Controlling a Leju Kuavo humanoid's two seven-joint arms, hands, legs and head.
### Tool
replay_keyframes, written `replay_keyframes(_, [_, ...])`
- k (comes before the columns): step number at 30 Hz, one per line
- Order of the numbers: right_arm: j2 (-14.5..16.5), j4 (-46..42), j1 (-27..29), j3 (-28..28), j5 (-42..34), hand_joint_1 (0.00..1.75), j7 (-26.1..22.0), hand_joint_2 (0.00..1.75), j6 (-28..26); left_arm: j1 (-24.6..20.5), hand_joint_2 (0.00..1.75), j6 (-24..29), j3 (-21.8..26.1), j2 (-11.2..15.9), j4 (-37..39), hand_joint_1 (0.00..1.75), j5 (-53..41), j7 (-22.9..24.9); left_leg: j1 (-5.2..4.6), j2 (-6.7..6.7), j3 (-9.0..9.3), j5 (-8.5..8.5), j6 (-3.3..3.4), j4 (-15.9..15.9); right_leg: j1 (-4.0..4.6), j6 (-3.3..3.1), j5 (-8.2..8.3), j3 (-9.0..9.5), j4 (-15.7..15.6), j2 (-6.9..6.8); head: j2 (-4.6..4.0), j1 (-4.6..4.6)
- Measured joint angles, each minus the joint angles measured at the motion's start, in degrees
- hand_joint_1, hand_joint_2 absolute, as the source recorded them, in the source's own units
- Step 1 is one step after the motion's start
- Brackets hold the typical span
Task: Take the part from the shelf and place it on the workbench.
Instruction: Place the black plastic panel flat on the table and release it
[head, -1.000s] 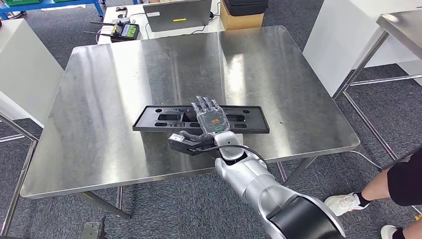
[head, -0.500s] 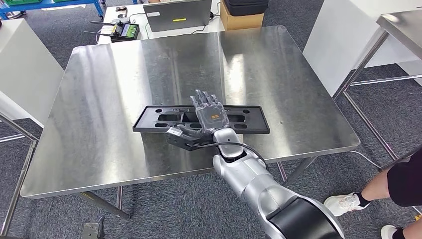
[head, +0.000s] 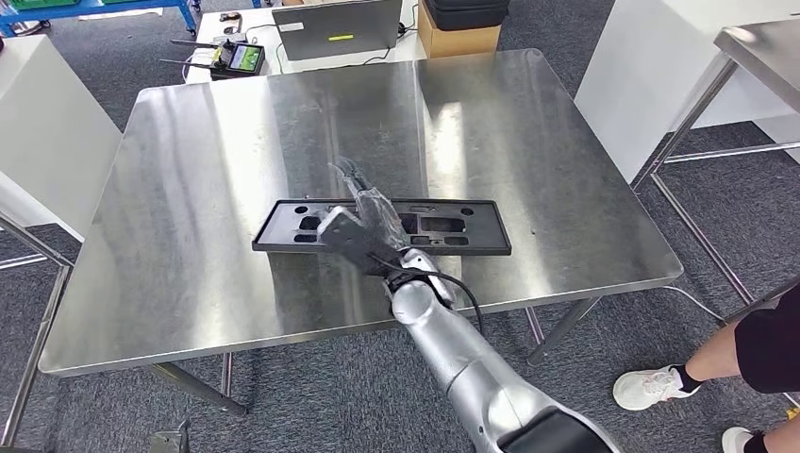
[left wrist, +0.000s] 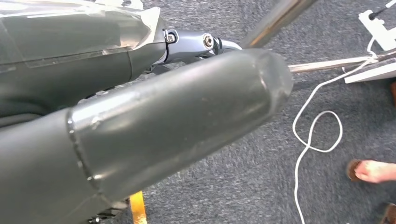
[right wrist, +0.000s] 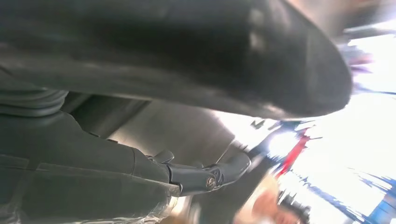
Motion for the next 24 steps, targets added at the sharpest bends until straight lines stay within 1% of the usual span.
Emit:
replay_keyframes(3, [0.0, -8.4, 4.0, 0.1, -9.6, 0.0, -1.5, 0.0, 5.6, 0.5, 0.0, 0.2, 0.4, 0.0, -0.2, 0.0, 0.0, 0.0, 0.0, 0.0, 0.0, -0.03, 0.0, 0.0, 0.0, 0.01, -0.01, 0.0, 0.0, 0.0, 0.0, 0.02])
replay_keyframes(5, [-0.1, -13.4, 6.4, 0.3, -13.0, 0.0, -1.7, 0.0, 7.4, 0.8, 0.0, 0.3, 0.9, 0.0, -0.3, 0.0, 0.0, 0.0, -0.01, 0.0, -0.01, -0.06, -0.01, 0.0, -0.01, 0.01, -0.02, 0.0, 0.0, 0.0, 0.0, 0.02])
replay_keyframes(8, [-0.1, -18.6, 8.8, 0.7, -16.9, 0.0, -2.2, 0.0, 10.0, 0.9, 0.0, 0.3, 1.3, 0.1, -0.5, 0.0, 0.0, 0.0, -0.01, 0.01, 0.0, -0.1, -0.01, 0.0, -0.02, 0.01, -0.02, 0.03, 0.0, 0.01, 0.01, 0.01])
replay_keyframes(12, [-0.9, -26.0, 13.4, 3.0, -26.8, 0.0, -2.9, 0.0, 15.2, 1.5, 0.0, 0.3, 1.7, 0.1, -0.9, 0.0, 0.0, 0.0, -0.01, 0.0, 0.03, -0.12, 0.0, 0.0, -0.02, 0.01, -0.02, 0.03, 0.0, 0.01, 0.0, -0.01])
replay_keyframes(16, [-3.1, -34.4, 18.5, 6.9, -34.0, 0.0, -3.8, 0.0, 18.9, 2.4, 0.0, 0.4, 2.7, 0.2, -1.6, 0.0, 0.0, 0.0, 0.0, 0.01, 0.03, -0.17, -0.01, 0.0, -0.01, 0.01, -0.04, 0.03, 0.0, 0.02, 0.01, 0.0])
replay_keyframes(20, [-5.8, -41.5, 22.8, 10.1, -37.8, 0.0, -4.5, 0.0, 21.0, 3.2, 0.0, 0.7, 3.7, 0.3, -2.3, 0.0, 0.1, 0.0, 0.0, 0.01, 0.04, -0.29, 0.01, 0.0, -0.02, 0.15, -0.15, 0.08, 0.0, 0.03, 0.0, 0.02])
replay_keyframes(24, [-8.3, -46.1, 26.2, 11.9, -39.9, 0.0, -4.8, 0.0, 22.2, 4.2, 0.0, 1.1, 4.4, 0.3, -3.0, 0.0, 0.1, 0.0, -0.01, 0.01, 0.08, -0.37, 0.06, 0.0, -0.03, 0.18, -0.17, 0.13, 0.0, 0.03, 0.0, 0.0])
